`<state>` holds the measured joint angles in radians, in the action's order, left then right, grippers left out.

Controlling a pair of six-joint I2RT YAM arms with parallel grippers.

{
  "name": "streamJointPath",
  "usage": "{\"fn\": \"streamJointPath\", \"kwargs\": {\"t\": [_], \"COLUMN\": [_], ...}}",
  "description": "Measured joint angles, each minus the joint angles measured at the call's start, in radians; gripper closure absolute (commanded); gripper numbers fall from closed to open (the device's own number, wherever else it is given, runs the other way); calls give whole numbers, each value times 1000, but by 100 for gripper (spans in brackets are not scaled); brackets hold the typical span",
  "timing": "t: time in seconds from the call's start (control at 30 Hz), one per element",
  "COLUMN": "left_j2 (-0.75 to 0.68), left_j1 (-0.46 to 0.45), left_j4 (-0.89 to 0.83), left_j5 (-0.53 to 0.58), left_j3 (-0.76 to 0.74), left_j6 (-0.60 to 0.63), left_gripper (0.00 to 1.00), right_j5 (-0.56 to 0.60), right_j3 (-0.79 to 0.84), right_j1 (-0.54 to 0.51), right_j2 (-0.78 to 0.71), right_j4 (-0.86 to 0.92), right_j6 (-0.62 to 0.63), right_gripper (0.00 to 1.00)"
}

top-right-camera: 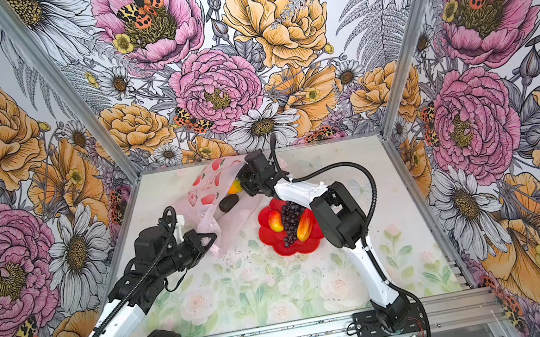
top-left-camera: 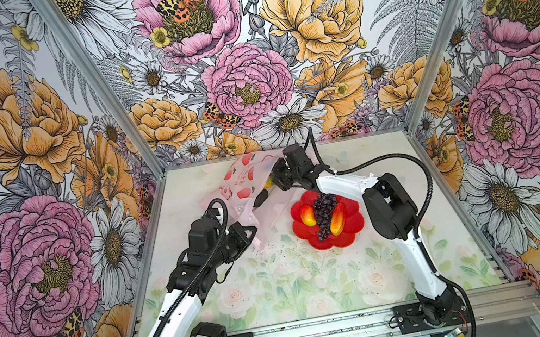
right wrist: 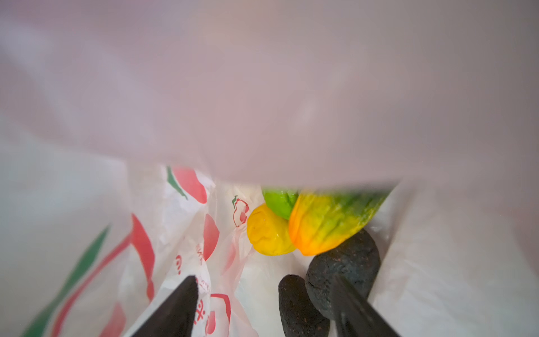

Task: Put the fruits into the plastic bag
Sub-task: 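Carry the papaya into the bag held by the left gripper and release, then withdraw the right gripper from the bag to above the red-yellow mango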

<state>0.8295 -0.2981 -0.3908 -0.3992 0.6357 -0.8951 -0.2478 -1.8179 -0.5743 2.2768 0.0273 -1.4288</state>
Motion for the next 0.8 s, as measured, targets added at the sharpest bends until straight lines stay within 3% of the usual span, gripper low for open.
{"fn": "streamJointPath", "kwargs": {"t": [0.3,0.6,0.8], "left_j2": [0,15,40], "left_j1": [26,26,26], "left_j4": [21,34,45], "left_j5": [-26,-27,-24], "left_j3": [0,17,34], "left_j6": [-1,-16,-15], "left_gripper": [100,100,100], "right_j5": [-26,-116,-127], "right_j3": [96,373,468], "right_j1": [-1,-40,-101], "right_j2": [-48,-333,-529], "right_j4": [0,180,367], "right_j6": [47,190,313], "right_gripper": [10,13,20]}}
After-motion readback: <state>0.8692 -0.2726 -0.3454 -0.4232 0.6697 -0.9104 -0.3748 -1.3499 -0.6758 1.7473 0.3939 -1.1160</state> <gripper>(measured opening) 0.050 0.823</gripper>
